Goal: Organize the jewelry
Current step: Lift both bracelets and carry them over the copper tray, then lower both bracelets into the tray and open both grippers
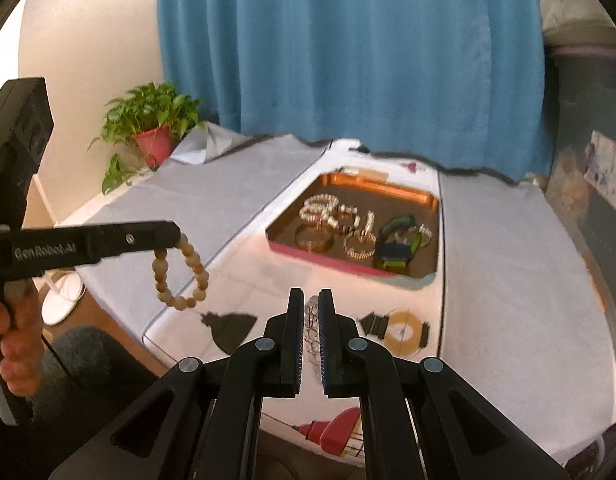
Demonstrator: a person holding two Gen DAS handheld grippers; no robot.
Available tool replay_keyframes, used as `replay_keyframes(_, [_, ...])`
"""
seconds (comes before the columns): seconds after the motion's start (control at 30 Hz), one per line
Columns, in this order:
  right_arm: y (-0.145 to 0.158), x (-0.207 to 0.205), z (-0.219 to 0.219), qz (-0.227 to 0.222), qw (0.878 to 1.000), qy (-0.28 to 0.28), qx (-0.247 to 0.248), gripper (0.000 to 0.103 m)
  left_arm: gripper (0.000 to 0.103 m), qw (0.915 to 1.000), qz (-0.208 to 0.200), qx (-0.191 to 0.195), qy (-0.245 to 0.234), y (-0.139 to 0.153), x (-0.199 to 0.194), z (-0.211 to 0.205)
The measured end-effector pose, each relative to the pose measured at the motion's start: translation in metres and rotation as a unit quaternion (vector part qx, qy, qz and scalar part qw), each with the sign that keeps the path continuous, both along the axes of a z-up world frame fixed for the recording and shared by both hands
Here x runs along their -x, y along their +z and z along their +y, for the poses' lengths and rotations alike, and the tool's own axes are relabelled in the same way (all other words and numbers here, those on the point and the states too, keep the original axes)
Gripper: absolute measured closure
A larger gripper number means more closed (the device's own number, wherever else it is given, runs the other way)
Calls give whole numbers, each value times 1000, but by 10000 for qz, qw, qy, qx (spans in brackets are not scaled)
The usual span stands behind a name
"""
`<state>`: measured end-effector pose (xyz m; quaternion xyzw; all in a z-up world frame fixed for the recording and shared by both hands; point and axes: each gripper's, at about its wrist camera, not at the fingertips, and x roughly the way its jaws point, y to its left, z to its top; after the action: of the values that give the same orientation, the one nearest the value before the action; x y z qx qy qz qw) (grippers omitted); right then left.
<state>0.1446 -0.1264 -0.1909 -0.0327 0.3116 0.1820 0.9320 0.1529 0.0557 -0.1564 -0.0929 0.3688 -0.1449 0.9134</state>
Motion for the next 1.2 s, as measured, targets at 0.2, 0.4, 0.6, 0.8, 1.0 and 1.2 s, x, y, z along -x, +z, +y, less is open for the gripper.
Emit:
replay_keyframes(0.2, [48, 17, -1, -199, 9994, -174, -244, 96, 96, 9989, -435, -158, -46, 38, 19, -11])
replay_keyframes(0.4, [90, 42, -2, -513, 9979, -304, -244, 96, 96, 9955, -869, 120, -371, 85, 47, -24])
replay_keyframes(0.6, [121, 64, -1, -812, 9960, -291, -242, 96, 96, 9901, -1272, -114, -579, 114, 61, -40])
replay_keyframes(0.8, [135, 59, 0, -978, 9944, -341, -229, 96, 96, 9893, -1269, -218, -681, 111, 42, -43])
replay_keyframes(1.0, [130, 24, 3, -888, 9952, -360, -186, 96, 96, 9919, -1081, -303, -591, 97, 4, -34])
replay_keyframes(1.2, [104, -34, 3, -702, 9961, -499, -178, 96, 96, 9960, -754, -320, -356, 67, -56, -11])
